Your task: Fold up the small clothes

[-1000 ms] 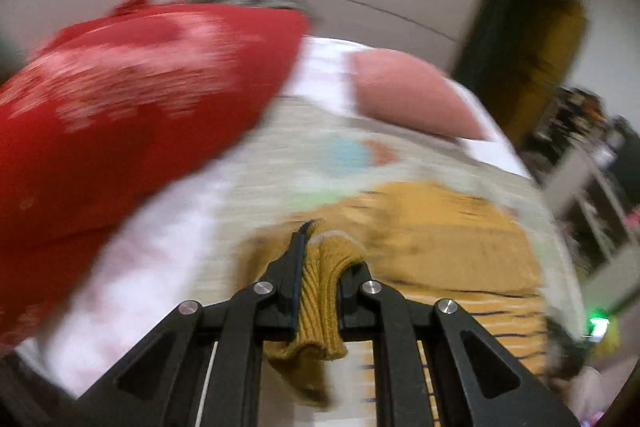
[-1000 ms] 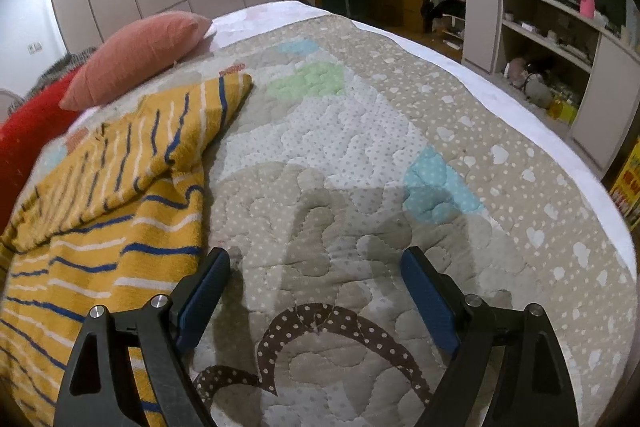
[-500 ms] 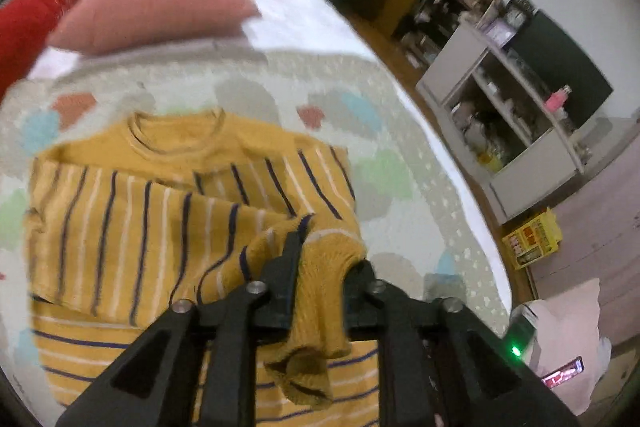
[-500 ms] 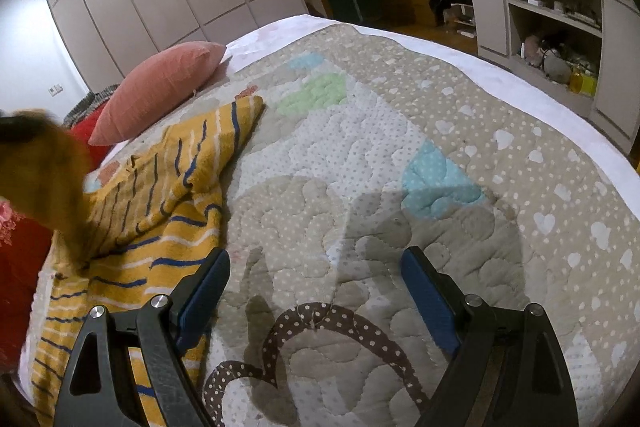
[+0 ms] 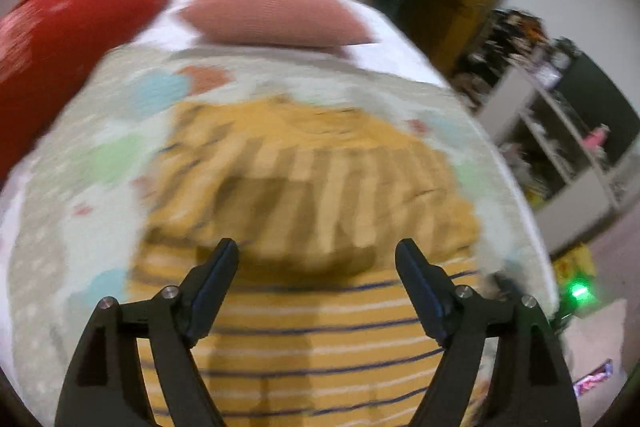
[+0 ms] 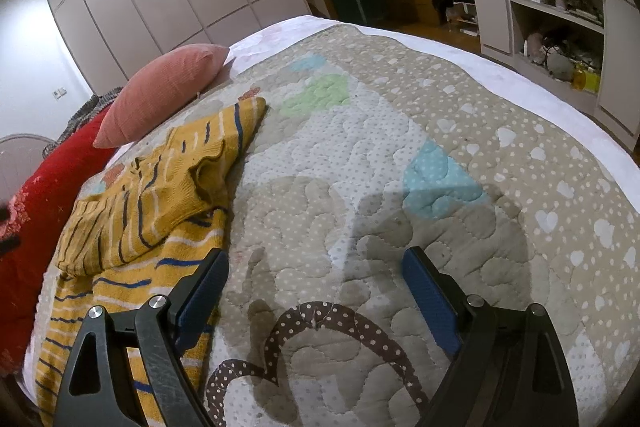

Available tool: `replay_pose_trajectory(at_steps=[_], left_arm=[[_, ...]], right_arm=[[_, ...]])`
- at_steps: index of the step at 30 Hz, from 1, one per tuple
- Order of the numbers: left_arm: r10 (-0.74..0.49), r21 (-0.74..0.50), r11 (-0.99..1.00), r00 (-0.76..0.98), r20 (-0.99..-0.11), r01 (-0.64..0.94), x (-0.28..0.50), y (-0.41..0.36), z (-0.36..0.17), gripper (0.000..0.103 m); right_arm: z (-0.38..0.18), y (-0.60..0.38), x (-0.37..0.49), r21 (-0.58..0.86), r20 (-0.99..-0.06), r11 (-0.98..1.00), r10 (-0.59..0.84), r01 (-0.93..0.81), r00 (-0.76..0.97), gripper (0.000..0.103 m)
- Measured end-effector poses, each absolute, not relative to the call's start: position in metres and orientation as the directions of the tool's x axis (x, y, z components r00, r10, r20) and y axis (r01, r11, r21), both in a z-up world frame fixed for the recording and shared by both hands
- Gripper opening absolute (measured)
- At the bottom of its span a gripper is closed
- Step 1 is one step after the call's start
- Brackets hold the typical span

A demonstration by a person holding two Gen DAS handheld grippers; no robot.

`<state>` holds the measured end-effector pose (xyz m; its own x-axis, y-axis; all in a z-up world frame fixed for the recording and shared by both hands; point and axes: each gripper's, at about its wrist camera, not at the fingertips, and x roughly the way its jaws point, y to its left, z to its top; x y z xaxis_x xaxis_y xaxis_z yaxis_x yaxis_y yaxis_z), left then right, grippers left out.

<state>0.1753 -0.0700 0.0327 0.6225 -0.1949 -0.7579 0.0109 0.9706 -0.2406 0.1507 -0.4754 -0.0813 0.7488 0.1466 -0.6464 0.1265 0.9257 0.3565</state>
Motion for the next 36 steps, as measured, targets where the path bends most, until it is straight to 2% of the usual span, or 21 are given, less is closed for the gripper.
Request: replay_pose_trajectory(at_steps=[5, 10, 14, 18, 21, 22, 23, 24, 25, 28, 33, 36], left_arm=[[-0.138, -0.271, 0.952, 0.591, -0.795, -0.143, 0.148, 0.005, -0.003, 0.080], [-0.157, -0.331, 0.926, 0.609, -0.777, -0.183, 0.164, 0.029, -0.007, 0.080], [-0.105, -0.263, 0.952, 0.637, -0.764, -0.158, 0.212, 0.018, -0.005, 0.080], [-0.067, -0.170, 0.980, 0.632, -0.772, -0.105, 0.268, 0.003, -0.010, 0.080], [-0.068, -0.138, 0.987, 0.570, -0.819, -0.080, 0.309, -0.003, -0.029, 0.081], [-0.068, -0.131, 0.988, 0.533, -0.843, -0.081, 0.321, -0.004, -0.039, 0.078], [-0.074, -0.126, 0.990, 0.499, -0.863, -0.070, 0.328, -0.005, -0.046, 0.068], [-0.052, -0.089, 0.995, 0.474, -0.879, -0.055, 0.333, -0.007, -0.051, 0.030], [-0.042, -0.074, 0.996, 0.480, -0.876, -0.049, 0.333, -0.005, -0.051, 0.020], [-0.086, -0.149, 0.986, 0.513, -0.854, -0.082, 0.326, 0.020, -0.044, 0.016], [-0.157, -0.276, 0.947, 0.517, -0.841, -0.162, 0.317, 0.055, -0.054, 0.019], [-0.160, -0.314, 0.926, 0.532, -0.832, -0.211, 0.312, 0.061, -0.059, 0.035]], right_arm=[[-0.081, -0.472, 0.153, 0.355, -0.647, 0.926, 0.146, 0.126, 0.749, 0.092], [-0.081, -0.466, 0.156, 0.312, -0.668, 0.940, 0.117, 0.134, 0.735, 0.093], [-0.081, -0.461, 0.157, 0.274, -0.682, 0.952, 0.092, 0.137, 0.725, 0.094], [-0.081, -0.464, 0.156, 0.294, -0.674, 0.947, 0.110, 0.130, 0.730, 0.094], [-0.081, -0.465, 0.156, 0.306, -0.668, 0.943, 0.119, 0.126, 0.734, 0.095], [-0.081, -0.465, 0.156, 0.308, -0.668, 0.943, 0.120, 0.126, 0.735, 0.095], [-0.081, -0.465, 0.156, 0.307, -0.668, 0.943, 0.120, 0.126, 0.734, 0.095], [-0.081, -0.466, 0.155, 0.306, -0.669, 0.944, 0.119, 0.126, 0.734, 0.095], [-0.081, -0.465, 0.155, 0.304, -0.670, 0.944, 0.118, 0.126, 0.733, 0.095], [-0.081, -0.465, 0.156, 0.297, -0.673, 0.946, 0.114, 0.127, 0.731, 0.095], [-0.081, -0.462, 0.159, 0.280, -0.681, 0.952, 0.105, 0.126, 0.725, 0.096], [-0.081, -0.462, 0.160, 0.284, -0.680, 0.950, 0.106, 0.127, 0.726, 0.096]])
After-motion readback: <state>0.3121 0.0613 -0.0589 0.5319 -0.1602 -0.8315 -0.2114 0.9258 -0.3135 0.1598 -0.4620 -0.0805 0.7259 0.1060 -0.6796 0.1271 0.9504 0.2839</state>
